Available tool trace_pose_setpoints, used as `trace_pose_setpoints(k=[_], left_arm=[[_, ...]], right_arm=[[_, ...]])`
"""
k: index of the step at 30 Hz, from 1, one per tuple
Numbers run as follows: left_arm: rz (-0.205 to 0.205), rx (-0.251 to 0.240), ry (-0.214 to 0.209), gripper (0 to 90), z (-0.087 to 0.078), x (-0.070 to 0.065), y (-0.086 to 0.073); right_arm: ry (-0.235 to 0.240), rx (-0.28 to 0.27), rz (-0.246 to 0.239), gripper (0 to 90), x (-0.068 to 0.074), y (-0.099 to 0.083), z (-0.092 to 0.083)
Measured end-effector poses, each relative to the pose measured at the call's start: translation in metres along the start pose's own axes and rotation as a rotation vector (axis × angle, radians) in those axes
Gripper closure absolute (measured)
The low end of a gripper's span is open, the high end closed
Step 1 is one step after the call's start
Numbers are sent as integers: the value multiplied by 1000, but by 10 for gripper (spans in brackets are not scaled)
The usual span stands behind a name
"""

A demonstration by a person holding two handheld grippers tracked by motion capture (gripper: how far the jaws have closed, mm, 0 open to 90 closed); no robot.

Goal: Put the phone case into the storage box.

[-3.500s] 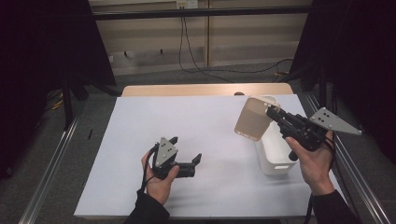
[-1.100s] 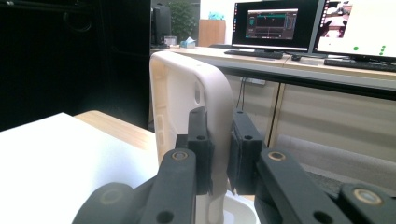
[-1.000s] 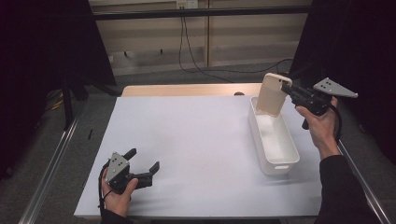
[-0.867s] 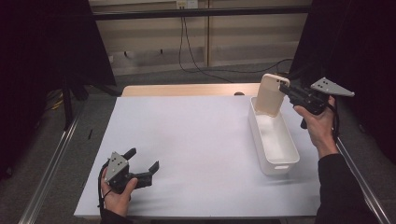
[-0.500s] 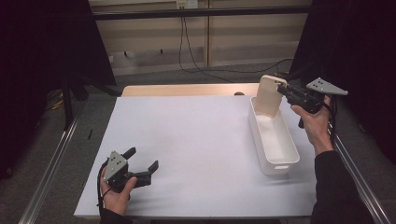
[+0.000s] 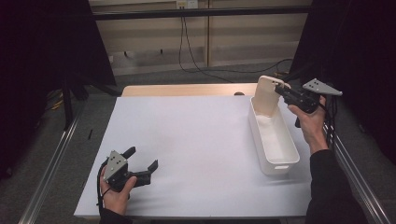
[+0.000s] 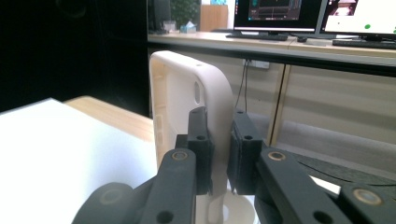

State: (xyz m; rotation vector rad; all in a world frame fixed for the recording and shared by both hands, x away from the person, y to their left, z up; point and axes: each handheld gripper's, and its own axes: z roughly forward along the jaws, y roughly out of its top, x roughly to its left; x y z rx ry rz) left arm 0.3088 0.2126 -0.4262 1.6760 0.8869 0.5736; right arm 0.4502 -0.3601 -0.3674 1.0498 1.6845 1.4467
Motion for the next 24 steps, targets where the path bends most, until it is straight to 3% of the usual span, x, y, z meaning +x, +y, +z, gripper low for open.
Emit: trace_pose_setpoints(k=[13, 24], left_arm=[[18, 3, 2, 35, 1, -1, 0], [23, 3, 3, 35, 1, -1, 0]], right_arm=[[-32, 20, 2, 816, -5, -13, 13], [16, 34, 2, 816, -9, -23, 20]])
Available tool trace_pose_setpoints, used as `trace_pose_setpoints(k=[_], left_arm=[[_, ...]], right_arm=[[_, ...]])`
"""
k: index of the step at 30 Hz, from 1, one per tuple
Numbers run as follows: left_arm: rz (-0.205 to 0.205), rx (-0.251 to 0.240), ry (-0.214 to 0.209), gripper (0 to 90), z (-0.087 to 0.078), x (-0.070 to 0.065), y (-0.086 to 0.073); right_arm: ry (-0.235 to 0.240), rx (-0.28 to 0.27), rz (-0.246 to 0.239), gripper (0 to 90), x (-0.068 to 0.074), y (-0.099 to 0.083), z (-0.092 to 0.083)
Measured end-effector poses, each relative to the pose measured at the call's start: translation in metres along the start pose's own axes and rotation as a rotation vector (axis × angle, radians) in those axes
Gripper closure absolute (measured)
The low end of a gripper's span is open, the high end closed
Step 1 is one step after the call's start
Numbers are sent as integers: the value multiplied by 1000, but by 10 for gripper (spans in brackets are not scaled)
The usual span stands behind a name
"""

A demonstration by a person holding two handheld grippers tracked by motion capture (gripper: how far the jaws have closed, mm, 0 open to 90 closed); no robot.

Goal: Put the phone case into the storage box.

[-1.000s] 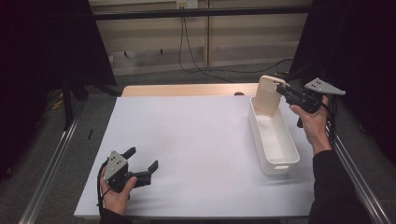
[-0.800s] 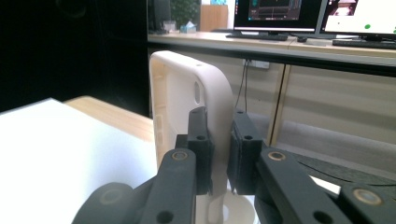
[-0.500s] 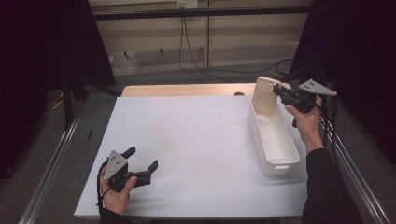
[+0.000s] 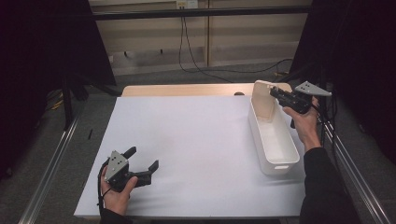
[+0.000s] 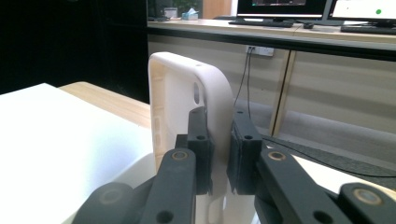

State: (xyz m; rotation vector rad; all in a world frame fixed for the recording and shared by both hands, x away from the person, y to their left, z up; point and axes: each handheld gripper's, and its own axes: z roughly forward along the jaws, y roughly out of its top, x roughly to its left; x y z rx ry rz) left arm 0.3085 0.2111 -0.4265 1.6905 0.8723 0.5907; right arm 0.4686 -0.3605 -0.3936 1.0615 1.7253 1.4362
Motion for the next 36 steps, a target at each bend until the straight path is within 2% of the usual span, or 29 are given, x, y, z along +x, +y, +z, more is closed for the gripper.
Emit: trace_pose_setpoints(k=[3, 10, 17, 21, 24, 27, 31, 34, 36], left_arm=[[9, 3, 8, 32, 1, 1, 0], [6, 2, 6, 34, 1, 1, -1], [-3, 1, 3, 36, 2, 0, 0], [13, 7, -1, 36, 3, 0, 0], [-12, 10, -9, 40, 3, 2, -1], [1, 10, -2, 41, 3, 3, -1], [-21, 8, -6, 41, 4, 2, -2], [-11, 13, -4, 41, 4, 3, -2], [-18, 11, -5, 41, 4, 2, -2]], right_arm=[[9, -4, 16, 816, -3, -2, 1], [0, 9, 13, 814, -5, -4, 6], [-32, 17, 4, 798, -4, -3, 9], [-55, 27, 9, 774, -4, -3, 11], [-61, 31, 16, 768, -4, -3, 13], [-76, 42, 10, 757, -4, -2, 14], [-90, 47, 10, 740, -5, -2, 15], [-106, 48, 13, 726, -5, -3, 16], [-118, 46, 16, 716, -5, -3, 17]])
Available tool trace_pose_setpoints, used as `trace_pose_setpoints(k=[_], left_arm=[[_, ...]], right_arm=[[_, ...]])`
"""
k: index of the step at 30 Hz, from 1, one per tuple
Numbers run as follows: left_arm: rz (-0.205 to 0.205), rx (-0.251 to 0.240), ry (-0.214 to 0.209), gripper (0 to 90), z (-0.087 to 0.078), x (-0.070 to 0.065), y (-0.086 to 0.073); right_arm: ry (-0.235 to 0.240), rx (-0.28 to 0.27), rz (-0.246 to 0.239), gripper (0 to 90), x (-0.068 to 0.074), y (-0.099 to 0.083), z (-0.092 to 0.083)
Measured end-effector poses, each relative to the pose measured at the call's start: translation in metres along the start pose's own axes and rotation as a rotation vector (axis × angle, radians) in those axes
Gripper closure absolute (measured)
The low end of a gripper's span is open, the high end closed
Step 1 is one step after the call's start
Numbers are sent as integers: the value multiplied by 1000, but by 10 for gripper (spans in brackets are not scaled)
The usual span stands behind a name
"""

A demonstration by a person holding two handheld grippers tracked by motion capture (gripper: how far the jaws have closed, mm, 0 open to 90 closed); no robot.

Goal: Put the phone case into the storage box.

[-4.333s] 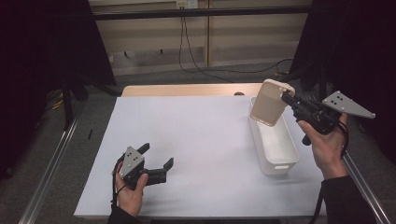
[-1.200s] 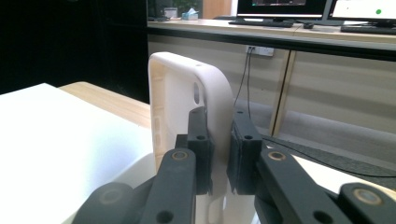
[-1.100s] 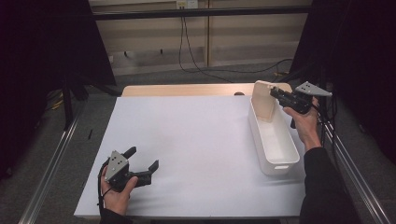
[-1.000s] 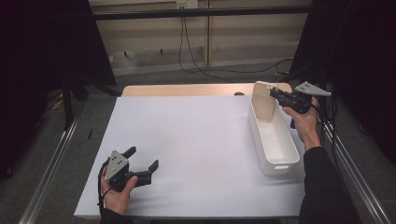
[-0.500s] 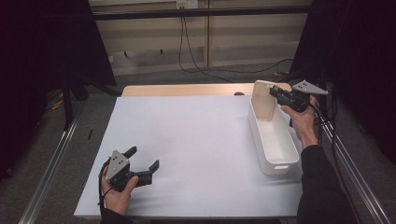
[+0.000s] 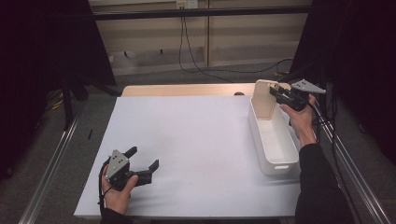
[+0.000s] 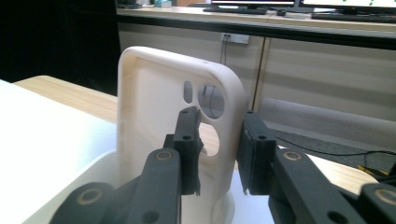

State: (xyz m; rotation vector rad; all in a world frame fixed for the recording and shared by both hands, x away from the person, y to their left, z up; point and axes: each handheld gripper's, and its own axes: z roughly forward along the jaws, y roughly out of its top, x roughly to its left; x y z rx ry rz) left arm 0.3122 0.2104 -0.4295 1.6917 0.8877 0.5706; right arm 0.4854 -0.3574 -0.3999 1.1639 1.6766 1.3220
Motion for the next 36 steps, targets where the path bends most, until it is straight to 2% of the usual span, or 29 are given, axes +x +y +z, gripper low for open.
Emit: trace_pose_setpoints(k=[10, 15, 24, 28, 34, 36], left_arm=[[6, 1, 2, 41, 0, 0, 0], [18, 7, -1, 41, 0, -1, 0], [22, 9, -3, 41, 1, -2, 1], [24, 11, -5, 41, 2, -3, 1], [24, 8, -8, 41, 3, -5, 1], [29, 9, -8, 41, 2, -4, 1]], right_arm=[[-15, 0, 15, 692, 0, -1, 3], [-27, 2, 27, 652, -1, -1, 4], [-37, -1, 21, 629, -2, -1, 4], [-52, 4, 36, 556, -3, -1, 5], [-57, 4, 45, 510, -3, -1, 4], [-64, 1, 50, 449, -3, -1, 4]])
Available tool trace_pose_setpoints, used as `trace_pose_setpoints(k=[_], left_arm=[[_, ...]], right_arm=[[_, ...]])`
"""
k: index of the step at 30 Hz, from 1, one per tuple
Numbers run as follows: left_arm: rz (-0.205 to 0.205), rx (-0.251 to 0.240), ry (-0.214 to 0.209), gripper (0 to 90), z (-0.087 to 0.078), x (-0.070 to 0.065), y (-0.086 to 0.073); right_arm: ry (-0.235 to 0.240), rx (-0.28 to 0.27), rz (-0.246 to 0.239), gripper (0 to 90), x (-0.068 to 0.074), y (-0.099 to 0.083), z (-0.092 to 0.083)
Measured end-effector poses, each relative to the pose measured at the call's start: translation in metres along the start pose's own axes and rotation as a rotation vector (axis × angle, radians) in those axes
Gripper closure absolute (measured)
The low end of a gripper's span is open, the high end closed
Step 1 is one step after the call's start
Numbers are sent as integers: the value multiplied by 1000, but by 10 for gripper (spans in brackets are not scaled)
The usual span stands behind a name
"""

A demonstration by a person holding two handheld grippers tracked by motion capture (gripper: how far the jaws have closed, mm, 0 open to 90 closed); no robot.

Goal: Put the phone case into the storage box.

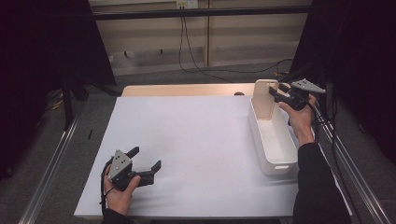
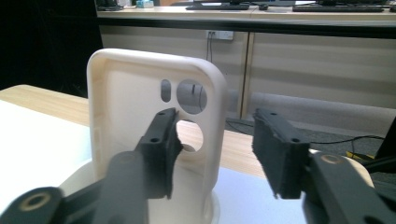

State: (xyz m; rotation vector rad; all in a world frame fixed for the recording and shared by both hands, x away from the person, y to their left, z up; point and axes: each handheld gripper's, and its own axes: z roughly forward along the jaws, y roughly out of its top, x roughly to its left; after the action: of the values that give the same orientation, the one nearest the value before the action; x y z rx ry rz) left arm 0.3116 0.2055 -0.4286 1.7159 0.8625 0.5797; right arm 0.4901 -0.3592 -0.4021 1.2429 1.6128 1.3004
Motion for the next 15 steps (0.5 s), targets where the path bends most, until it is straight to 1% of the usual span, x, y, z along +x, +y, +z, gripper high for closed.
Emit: trace_pose_setpoints(k=[1, 4, 5, 6, 8, 10, 12, 13, 15], left_arm=[[-1, 1, 0, 41, 0, 0, 0], [-4, 3, 3, 41, 0, 1, 0], [-6, 2, 4, 41, 0, 1, 0], [-11, -4, 10, 41, 0, 1, 0], [-23, -8, 9, 40, 0, 1, 0], [-20, -7, 11, 40, 0, 2, 0], [-24, -11, 10, 40, 1, 1, 0], [-21, -11, 10, 40, 0, 1, 0], [3, -8, 7, 38, 0, 1, 1]], right_arm=[[-5, -2, 5, 434, 0, 0, 0], [-1, 0, -4, 420, 1, 1, -1], [-2, -3, 2, 408, 2, 2, -1], [-3, -4, 1, 395, 2, 2, -2], [-4, -1, -7, 362, 3, 3, -3], [-3, 3, -14, 331, 3, 4, -4], [-9, 0, -10, 302, 4, 5, -5], [-9, -5, -2, 281, 4, 6, -6], [-3, -8, 1, 263, 4, 7, -7]])
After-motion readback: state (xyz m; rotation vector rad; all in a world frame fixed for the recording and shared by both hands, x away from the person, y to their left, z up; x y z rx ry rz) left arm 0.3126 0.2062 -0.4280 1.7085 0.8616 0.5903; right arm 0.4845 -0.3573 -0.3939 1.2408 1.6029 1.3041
